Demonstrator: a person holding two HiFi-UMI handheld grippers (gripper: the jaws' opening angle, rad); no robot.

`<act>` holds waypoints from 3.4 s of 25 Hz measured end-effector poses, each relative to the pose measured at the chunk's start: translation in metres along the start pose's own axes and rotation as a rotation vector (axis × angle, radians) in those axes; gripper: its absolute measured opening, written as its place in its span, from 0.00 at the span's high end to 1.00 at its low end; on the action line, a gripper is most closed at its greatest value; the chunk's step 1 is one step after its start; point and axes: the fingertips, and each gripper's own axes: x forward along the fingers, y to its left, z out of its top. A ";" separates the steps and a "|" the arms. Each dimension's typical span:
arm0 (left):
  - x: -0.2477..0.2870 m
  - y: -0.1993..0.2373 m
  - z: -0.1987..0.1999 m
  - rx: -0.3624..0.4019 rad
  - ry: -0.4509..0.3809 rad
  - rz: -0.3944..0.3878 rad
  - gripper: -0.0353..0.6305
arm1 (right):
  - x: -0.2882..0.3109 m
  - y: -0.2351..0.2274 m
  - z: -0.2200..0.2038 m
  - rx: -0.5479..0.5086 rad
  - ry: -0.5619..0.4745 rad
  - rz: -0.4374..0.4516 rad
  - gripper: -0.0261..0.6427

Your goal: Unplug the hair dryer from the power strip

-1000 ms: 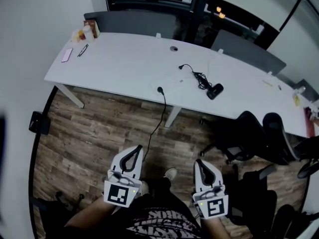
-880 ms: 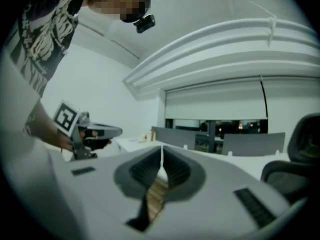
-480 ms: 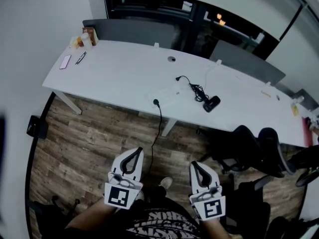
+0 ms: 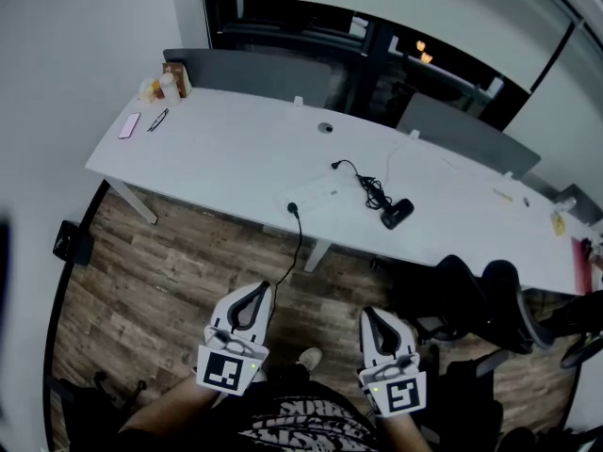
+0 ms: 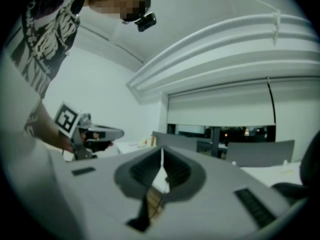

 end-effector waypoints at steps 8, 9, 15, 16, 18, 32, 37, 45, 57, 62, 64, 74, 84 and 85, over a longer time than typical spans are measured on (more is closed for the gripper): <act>0.022 -0.012 0.012 0.025 -0.004 0.019 0.91 | -0.007 -0.023 -0.005 -0.003 -0.004 0.026 0.91; 0.024 -0.014 0.013 0.024 -0.005 0.025 0.91 | -0.008 -0.026 -0.004 -0.004 -0.007 0.033 0.91; 0.031 -0.023 0.018 0.033 -0.007 0.073 0.91 | -0.010 -0.054 -0.001 0.010 -0.039 0.050 0.91; 0.031 -0.025 0.019 0.041 -0.008 0.079 0.91 | -0.010 -0.057 -0.002 0.014 -0.044 0.053 0.91; 0.032 -0.028 0.020 0.051 -0.001 0.089 0.91 | -0.010 -0.062 -0.004 0.025 -0.046 0.057 0.91; 0.044 -0.033 0.019 0.100 0.018 0.094 0.91 | -0.007 -0.072 -0.012 0.068 -0.063 0.071 0.91; 0.049 -0.017 0.007 0.079 0.031 0.121 0.91 | 0.011 -0.070 -0.023 0.069 -0.027 0.098 0.91; 0.048 0.017 -0.003 0.068 0.053 0.173 0.91 | 0.050 -0.055 -0.025 0.065 -0.009 0.159 0.91; 0.076 0.064 0.001 0.031 0.041 0.153 0.91 | 0.104 -0.056 -0.011 0.045 0.002 0.132 0.91; 0.088 0.083 0.002 0.004 0.014 0.139 0.91 | 0.126 -0.050 -0.001 0.002 0.000 0.140 0.91; 0.091 0.091 0.000 -0.005 0.009 0.135 0.91 | 0.134 -0.047 0.001 -0.012 0.003 0.145 0.91; 0.099 0.118 -0.005 -0.035 0.004 0.114 0.91 | 0.168 -0.033 0.000 0.005 0.019 0.157 0.91; 0.117 0.116 -0.034 -0.093 0.064 0.109 0.91 | 0.178 -0.042 -0.017 0.042 0.079 0.188 0.91; 0.119 0.118 -0.039 -0.096 0.072 0.115 0.91 | 0.181 -0.043 -0.021 0.048 0.085 0.198 0.91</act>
